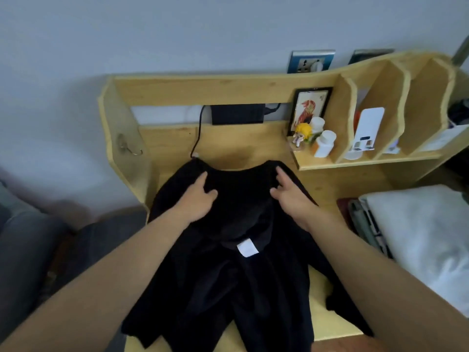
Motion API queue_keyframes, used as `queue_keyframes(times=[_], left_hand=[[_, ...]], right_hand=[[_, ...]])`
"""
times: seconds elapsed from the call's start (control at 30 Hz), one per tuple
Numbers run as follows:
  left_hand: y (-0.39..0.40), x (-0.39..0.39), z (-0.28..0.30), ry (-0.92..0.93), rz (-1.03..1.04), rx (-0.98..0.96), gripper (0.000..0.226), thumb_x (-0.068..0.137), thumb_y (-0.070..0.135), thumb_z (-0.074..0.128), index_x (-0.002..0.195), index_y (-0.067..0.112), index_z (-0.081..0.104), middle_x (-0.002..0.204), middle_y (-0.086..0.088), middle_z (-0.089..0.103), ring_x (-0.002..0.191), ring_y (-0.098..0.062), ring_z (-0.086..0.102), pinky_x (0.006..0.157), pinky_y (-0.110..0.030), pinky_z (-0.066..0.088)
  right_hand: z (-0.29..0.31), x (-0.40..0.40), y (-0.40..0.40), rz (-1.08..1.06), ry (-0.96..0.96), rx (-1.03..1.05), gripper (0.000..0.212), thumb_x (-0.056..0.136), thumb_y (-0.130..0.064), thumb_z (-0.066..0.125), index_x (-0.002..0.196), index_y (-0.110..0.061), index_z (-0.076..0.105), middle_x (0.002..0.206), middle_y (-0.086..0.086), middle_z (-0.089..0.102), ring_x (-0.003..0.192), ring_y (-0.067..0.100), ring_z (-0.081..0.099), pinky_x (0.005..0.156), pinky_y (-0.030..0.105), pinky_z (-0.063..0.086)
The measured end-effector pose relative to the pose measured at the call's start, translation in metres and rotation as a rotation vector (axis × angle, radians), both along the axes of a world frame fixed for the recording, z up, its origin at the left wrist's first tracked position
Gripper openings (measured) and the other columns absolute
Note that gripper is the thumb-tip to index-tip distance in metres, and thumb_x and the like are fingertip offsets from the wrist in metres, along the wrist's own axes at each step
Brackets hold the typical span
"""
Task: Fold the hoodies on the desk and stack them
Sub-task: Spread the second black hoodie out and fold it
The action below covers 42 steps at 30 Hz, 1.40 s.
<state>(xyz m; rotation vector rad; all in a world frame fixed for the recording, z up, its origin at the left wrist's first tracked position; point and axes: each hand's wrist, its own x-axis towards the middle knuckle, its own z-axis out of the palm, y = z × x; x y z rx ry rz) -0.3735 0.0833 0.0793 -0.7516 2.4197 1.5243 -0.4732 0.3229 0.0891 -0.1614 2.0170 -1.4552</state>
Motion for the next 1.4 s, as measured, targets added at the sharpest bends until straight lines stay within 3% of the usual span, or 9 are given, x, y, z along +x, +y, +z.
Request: queue_keyframes(times=[0.27,0.37,0.47,0.6,0.77,0.97,1.1,1.2,1.4], left_hand=[[0.127,0.152,-0.105,-0.345,-0.465,-0.578,0.073,0.103,0.057,0.038,0.160,0.044,-0.006,0.169,-0.007,-0.018,0.156,-0.037,-0.015,0.127,-0.053,0.002],[0.167,0.169,-0.113,-0.345,-0.542,-0.598,0.076,0.102,0.057,0.040,0.160,0.044,-0.008,0.169,-0.004,-0.022,0.154,-0.035,-0.021,0.125,-0.053,-0.004],[0.203,0.166,-0.122,-0.379,-0.444,-0.516,0.082,0.100,0.059,0.047,0.160,0.045,-0.007,0.169,-0.004,-0.018,0.154,-0.036,-0.020,0.126,-0.053,0.008],[0.254,0.157,-0.132,-0.418,-0.246,-0.552,0.088,0.096,0.058,0.051,0.160,0.041,-0.006,0.168,-0.009,-0.006,0.154,-0.039,-0.003,0.119,-0.054,0.029],[0.292,0.140,-0.133,-0.441,-0.159,-0.472,0.085,0.095,0.057,0.053,0.160,0.041,0.000,0.164,-0.010,0.007,0.149,-0.039,0.008,0.115,-0.053,0.036],[0.313,0.132,-0.117,-0.288,-0.174,-0.099,0.079,0.096,0.045,0.062,0.162,0.037,0.019,0.171,-0.002,0.005,0.157,-0.024,0.007,0.126,-0.039,0.017],[0.304,0.155,-0.129,-0.298,-0.222,-0.153,0.074,0.101,0.035,0.058,0.162,0.038,0.015,0.171,-0.004,0.004,0.158,-0.022,0.003,0.125,-0.037,0.017],[0.301,0.161,-0.130,-0.362,-0.277,-0.172,0.076,0.101,0.032,0.056,0.162,0.039,0.012,0.171,-0.004,0.002,0.158,-0.022,0.002,0.125,-0.037,0.019],[0.299,0.142,-0.119,-0.457,-0.331,-0.208,0.069,0.104,0.029,0.052,0.163,0.034,0.016,0.171,-0.005,0.005,0.156,-0.023,0.017,0.120,-0.031,0.029]], right_hand=[[-0.135,0.101,0.191,0.104,0.160,1.194,0.085,0.095,-0.044,0.054,0.159,-0.026,0.002,0.164,0.012,0.005,0.147,0.038,0.015,0.117,0.049,0.026],[-0.144,0.115,0.214,0.114,0.132,1.241,0.095,0.093,-0.046,0.057,0.157,-0.031,-0.012,0.159,0.015,0.014,0.140,0.039,0.027,0.108,0.050,0.038],[-0.125,0.094,0.212,0.321,0.195,1.261,0.079,0.097,-0.020,0.053,0.158,-0.034,0.006,0.151,0.015,0.023,0.132,0.038,0.038,0.098,0.045,0.049],[-0.037,0.071,0.221,0.534,0.751,1.358,0.043,0.092,-0.018,0.058,0.133,-0.028,0.052,0.139,0.010,0.038,0.126,0.037,0.039,0.093,0.044,0.046],[0.065,-0.006,0.259,0.272,1.415,1.447,0.049,0.079,-0.021,0.070,0.126,-0.023,0.060,0.136,0.015,0.046,0.126,0.042,0.036,0.103,0.054,0.025],[-0.010,-0.043,0.346,0.379,0.564,1.664,0.065,0.101,-0.033,0.038,0.160,-0.027,0.011,0.166,0.018,-0.004,0.149,0.048,-0.003,0.120,0.061,0.004],[-0.036,-0.014,0.366,-0.272,0.699,1.037,0.069,0.087,-0.019,0.054,0.151,-0.011,0.030,0.158,0.022,0.019,0.141,0.047,0.019,0.114,0.057,0.021],[-0.031,-0.018,0.376,-0.838,0.294,0.666,0.066,0.091,-0.024,0.052,0.148,0.000,0.030,0.152,0.030,0.024,0.138,0.049,0.026,0.114,0.051,0.023],[-0.018,-0.051,0.394,-0.882,-0.195,0.263,0.053,0.095,-0.012,0.060,0.143,0.000,0.042,0.132,0.024,0.056,0.119,0.041,0.058,0.093,0.049,0.052]])
